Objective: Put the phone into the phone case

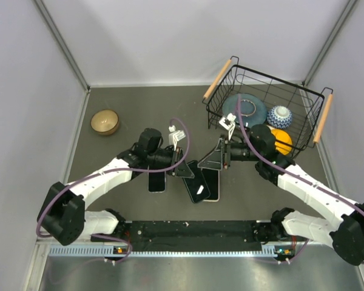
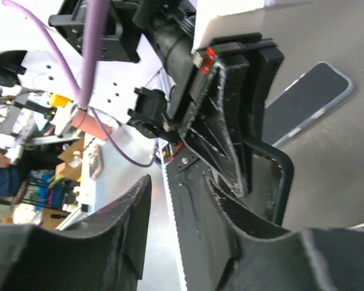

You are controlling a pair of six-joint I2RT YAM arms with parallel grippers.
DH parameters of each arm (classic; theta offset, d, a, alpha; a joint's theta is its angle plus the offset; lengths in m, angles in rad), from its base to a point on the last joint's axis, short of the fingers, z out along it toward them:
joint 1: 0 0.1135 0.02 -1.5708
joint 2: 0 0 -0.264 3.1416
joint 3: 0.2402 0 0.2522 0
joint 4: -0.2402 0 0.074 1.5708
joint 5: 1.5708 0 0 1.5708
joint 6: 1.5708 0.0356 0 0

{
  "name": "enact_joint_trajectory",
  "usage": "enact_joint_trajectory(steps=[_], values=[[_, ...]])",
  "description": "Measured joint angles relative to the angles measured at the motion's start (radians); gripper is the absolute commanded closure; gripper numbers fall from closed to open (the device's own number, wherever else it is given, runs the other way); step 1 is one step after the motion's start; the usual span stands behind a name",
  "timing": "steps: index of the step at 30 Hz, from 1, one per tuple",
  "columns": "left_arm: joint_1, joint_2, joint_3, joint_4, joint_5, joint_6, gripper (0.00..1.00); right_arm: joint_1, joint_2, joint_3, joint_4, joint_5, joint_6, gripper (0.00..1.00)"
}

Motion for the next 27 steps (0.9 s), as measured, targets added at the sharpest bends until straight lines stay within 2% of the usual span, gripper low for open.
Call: enact_joint_trajectory(steps=[1, 8, 13, 16, 17, 19, 20, 22, 23, 25, 27], values=[[0.0, -0.006, 0.003, 0.0, 0.001, 0.0, 1.0, 0.0, -0.006, -0.001, -0.015, 0.01, -0.012, 0.4], [0.0, -0.076, 0.01, 0.016, 0.036, -0.003, 1.0, -0.002, -0.064, -0.102, -0.036, 0.029, -0.053, 0.21], [0.004, -0.094, 0.01, 0.062, 0.08, -0.019, 1.0, -0.005, -0.073, -0.204, -0.036, 0.009, -0.066, 0.23], [0.006, -0.094, 0.01, 0.09, 0.096, -0.034, 1.0, -0.005, -0.071, -0.246, -0.006, -0.025, -0.056, 0.35], [0.006, -0.094, 0.01, 0.095, 0.098, -0.035, 1.0, -0.005, -0.072, -0.262, 0.02, -0.039, -0.046, 0.45], [0.007, -0.094, 0.01, 0.098, 0.099, -0.037, 1.0, -0.005, -0.072, -0.293, 0.074, -0.061, -0.019, 0.56], [0.008, -0.093, 0.01, 0.097, 0.099, -0.037, 1.0, -0.005, -0.072, -0.304, 0.094, -0.069, -0.009, 0.66], [0.011, -0.093, 0.01, 0.092, 0.105, -0.04, 1.0, -0.005, -0.072, -0.323, 0.14, -0.078, 0.017, 0.8], [0.012, -0.093, 0.012, 0.089, 0.111, -0.041, 1.0, -0.007, -0.072, -0.331, 0.154, -0.079, 0.026, 0.91], [0.012, -0.093, 0.019, 0.071, 0.117, -0.037, 1.0, -0.008, -0.072, -0.344, 0.174, -0.082, 0.046, 1.0], [0.013, -0.092, 0.03, 0.043, 0.122, -0.033, 1.0, -0.008, -0.076, -0.349, 0.195, -0.095, 0.053, 1.0]])
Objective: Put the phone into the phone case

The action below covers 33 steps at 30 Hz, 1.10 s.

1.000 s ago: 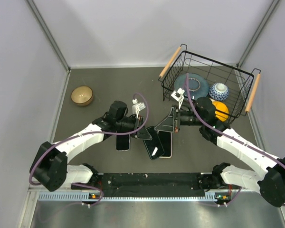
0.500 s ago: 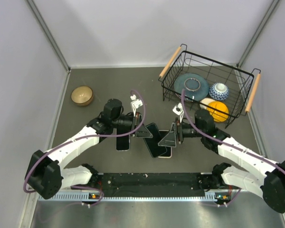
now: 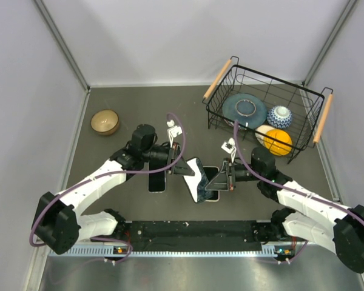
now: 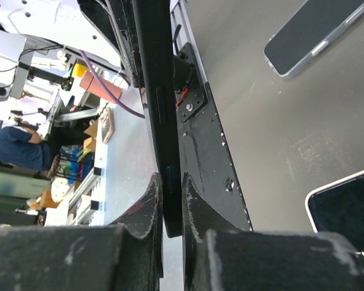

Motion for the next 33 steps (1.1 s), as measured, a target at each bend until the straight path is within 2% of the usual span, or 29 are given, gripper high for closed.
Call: enact_joint_trajectory(steps=[3, 4, 5, 6, 9, 13, 20, 29, 32, 33], values=[[0.0, 0.0, 0.022, -0.03, 0.001, 0.006, 0.98, 0.0, -0.014, 0.0, 0.003, 0.003, 0.006, 1.0], [0.0, 0.002, 0.027, -0.037, 0.0, 0.008, 0.91, 0.0, -0.019, 0.0, 0.002, 0.008, 0.006, 1.0], [0.0, 0.003, 0.031, -0.041, -0.001, 0.01, 0.8, 0.001, -0.024, 0.0, -0.001, 0.015, 0.006, 1.0], [0.0, 0.007, 0.035, -0.045, -0.003, 0.011, 0.63, 0.002, -0.027, 0.0, -0.005, 0.022, 0.008, 1.0], [0.001, 0.014, 0.044, -0.055, -0.049, 0.023, 0.47, 0.003, -0.031, 0.001, 0.005, 0.045, 0.043, 1.0], [0.01, 0.014, 0.044, -0.055, -0.101, 0.006, 0.4, 0.003, -0.035, 0.001, 0.023, 0.107, 0.115, 1.0], [0.034, -0.068, -0.017, 0.047, -0.125, -0.097, 0.39, 0.003, -0.045, 0.0, 0.086, 0.182, 0.206, 1.0], [0.047, -0.109, -0.197, 0.391, -0.102, -0.365, 0.49, 0.003, -0.057, -0.029, 0.204, 0.232, 0.299, 1.0], [0.047, -0.104, -0.236, 0.526, -0.089, -0.449, 0.63, 0.003, -0.057, -0.053, 0.254, 0.237, 0.336, 1.0], [0.047, -0.1, -0.248, 0.567, -0.087, -0.472, 0.78, 0.003, -0.057, -0.06, 0.265, 0.238, 0.346, 1.0]])
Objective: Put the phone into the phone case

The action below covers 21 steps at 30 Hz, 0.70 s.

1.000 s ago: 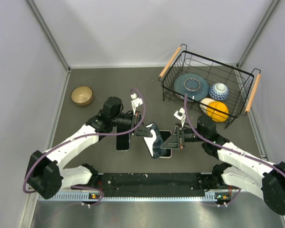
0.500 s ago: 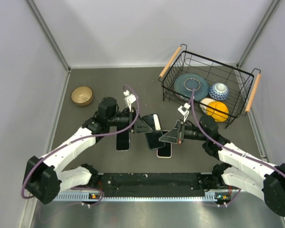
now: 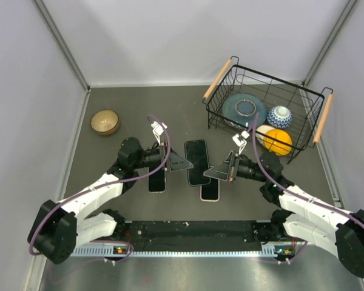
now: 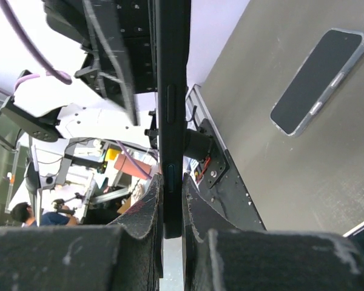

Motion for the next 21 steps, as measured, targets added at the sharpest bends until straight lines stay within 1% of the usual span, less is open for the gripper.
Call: enact_joint_trajectory(steps=[2, 4, 8, 11, 12, 13, 14, 15, 17, 20, 21], values=[[0.0, 0.014, -0.019, 0.06, -0.002, -0.045, 0.92, 0.0, -0.003, -0.007, 0.023, -0.002, 0.018, 1.0], [0.005, 0.028, -0.033, 0.104, 0.002, -0.082, 1.0, 0.0, -0.008, -0.009, 0.035, 0.002, 0.022, 1.0], [0.005, 0.031, -0.026, 0.076, -0.006, -0.073, 1.0, 0.0, -0.008, -0.013, 0.03, 0.01, 0.023, 1.0], [0.003, 0.022, 0.019, -0.06, -0.032, -0.016, 0.99, -0.001, -0.008, -0.013, 0.004, 0.026, 0.016, 1.0], [0.001, 0.018, 0.038, -0.111, -0.041, 0.008, 0.93, -0.001, -0.01, -0.013, -0.002, 0.031, 0.013, 1.0], [-0.001, 0.014, 0.051, -0.146, -0.049, 0.024, 0.84, -0.001, -0.012, -0.013, -0.007, 0.037, 0.009, 1.0], [-0.003, 0.009, 0.067, -0.183, -0.056, 0.04, 0.65, -0.001, -0.015, -0.013, -0.009, 0.041, 0.007, 1.0], [-0.004, 0.005, 0.079, -0.211, -0.059, 0.051, 0.59, -0.001, -0.018, -0.013, -0.009, 0.045, 0.007, 1.0], [-0.007, -0.006, 0.09, -0.245, -0.073, 0.071, 0.51, -0.001, -0.025, -0.012, 0.0, 0.052, 0.011, 1.0], [-0.005, -0.015, 0.081, -0.247, -0.079, 0.055, 0.5, -0.001, -0.027, -0.012, 0.013, 0.074, 0.029, 1.0], [-0.005, -0.019, 0.066, -0.223, -0.079, 0.043, 0.5, -0.001, -0.027, -0.013, 0.02, 0.082, 0.038, 1.0]])
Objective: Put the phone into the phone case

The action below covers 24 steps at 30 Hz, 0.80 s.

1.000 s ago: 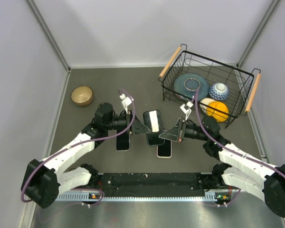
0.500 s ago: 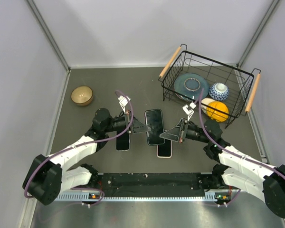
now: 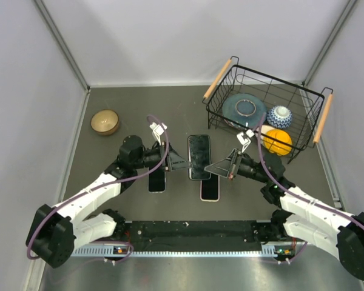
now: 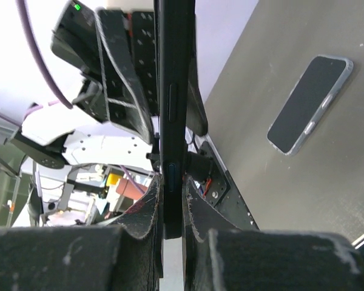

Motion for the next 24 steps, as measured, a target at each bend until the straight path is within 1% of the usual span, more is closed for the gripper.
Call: enact_joint_trajectory(steps=[8, 11, 13, 15, 16, 19, 20, 24], values=[[-0.011, -0.028, -0.185, 0.236, 0.0, -0.169, 0.48, 0.0, 0.01, -0.035, 0.088, 0.065, 0.087, 1.0], [-0.021, -0.028, -0.196, 0.285, 0.0, -0.211, 0.48, 0.0, 0.031, -0.039, 0.121, 0.076, 0.114, 1.0], [-0.025, -0.028, -0.196, 0.325, 0.0, -0.233, 0.52, 0.0, 0.039, -0.039, 0.142, 0.079, 0.127, 1.0], [-0.027, -0.027, -0.196, 0.354, 0.0, -0.254, 0.54, 0.0, 0.046, -0.039, 0.161, 0.08, 0.138, 1.0], [-0.029, -0.025, -0.196, 0.365, 0.0, -0.258, 0.56, 0.0, 0.048, -0.039, 0.167, 0.081, 0.143, 1.0], [-0.031, -0.016, -0.196, 0.392, 0.0, -0.275, 0.74, 0.0, 0.049, -0.044, 0.19, 0.084, 0.15, 1.0], [-0.031, -0.013, -0.196, 0.396, -0.001, -0.277, 0.85, 0.0, 0.049, -0.048, 0.195, 0.085, 0.153, 1.0], [-0.032, -0.01, -0.193, 0.371, -0.009, -0.262, 1.0, 0.0, 0.049, -0.056, 0.188, 0.092, 0.15, 1.0]])
